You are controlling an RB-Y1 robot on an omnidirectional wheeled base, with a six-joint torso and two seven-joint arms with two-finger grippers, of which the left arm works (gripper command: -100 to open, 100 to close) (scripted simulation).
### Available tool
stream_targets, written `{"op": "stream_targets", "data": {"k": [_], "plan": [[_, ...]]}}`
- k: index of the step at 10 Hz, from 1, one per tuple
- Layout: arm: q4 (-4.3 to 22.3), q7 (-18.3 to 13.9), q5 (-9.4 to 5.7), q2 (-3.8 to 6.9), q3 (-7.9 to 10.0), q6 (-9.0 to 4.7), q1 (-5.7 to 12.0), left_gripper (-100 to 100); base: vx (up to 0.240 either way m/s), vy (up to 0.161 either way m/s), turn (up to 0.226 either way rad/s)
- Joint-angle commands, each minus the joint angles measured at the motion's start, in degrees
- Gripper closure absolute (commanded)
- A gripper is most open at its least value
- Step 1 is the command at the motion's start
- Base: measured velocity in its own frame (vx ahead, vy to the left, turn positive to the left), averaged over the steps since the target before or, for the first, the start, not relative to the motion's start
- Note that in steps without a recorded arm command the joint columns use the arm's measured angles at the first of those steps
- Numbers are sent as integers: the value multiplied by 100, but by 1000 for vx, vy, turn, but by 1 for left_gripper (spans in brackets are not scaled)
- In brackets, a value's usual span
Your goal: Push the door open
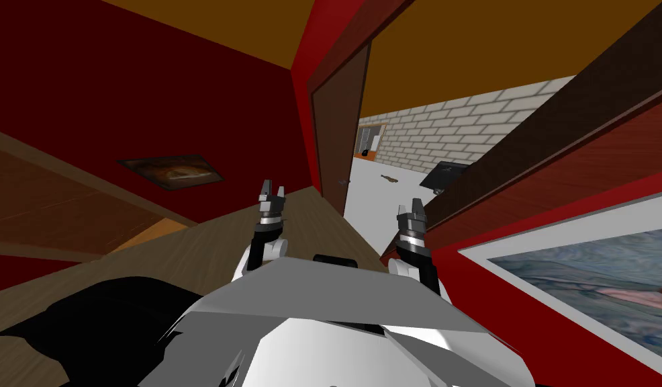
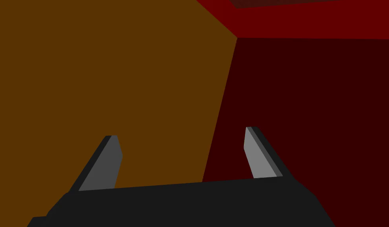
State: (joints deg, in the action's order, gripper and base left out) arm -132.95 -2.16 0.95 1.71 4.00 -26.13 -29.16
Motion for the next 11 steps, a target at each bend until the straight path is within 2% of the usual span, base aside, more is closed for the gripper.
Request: {"op": "stream_targets", "data": {"k": [1, 5, 8, 9, 11], "plan": [[208, -5, 9, 45, -70, -45, 53, -100, 59, 30, -152], [680, -16, 28, 126, -230, -146, 174, -100, 191, 34, -74], [953, -23, 40, 164, -323, -205, 244, -100, 95, 35, -53], [1152, -28, 48, 190, -390, -247, 295, -100, 136, 47, -103], [1367, -33, 57, 215, -462, -293, 350, -100, 118, 48, -80]]}}
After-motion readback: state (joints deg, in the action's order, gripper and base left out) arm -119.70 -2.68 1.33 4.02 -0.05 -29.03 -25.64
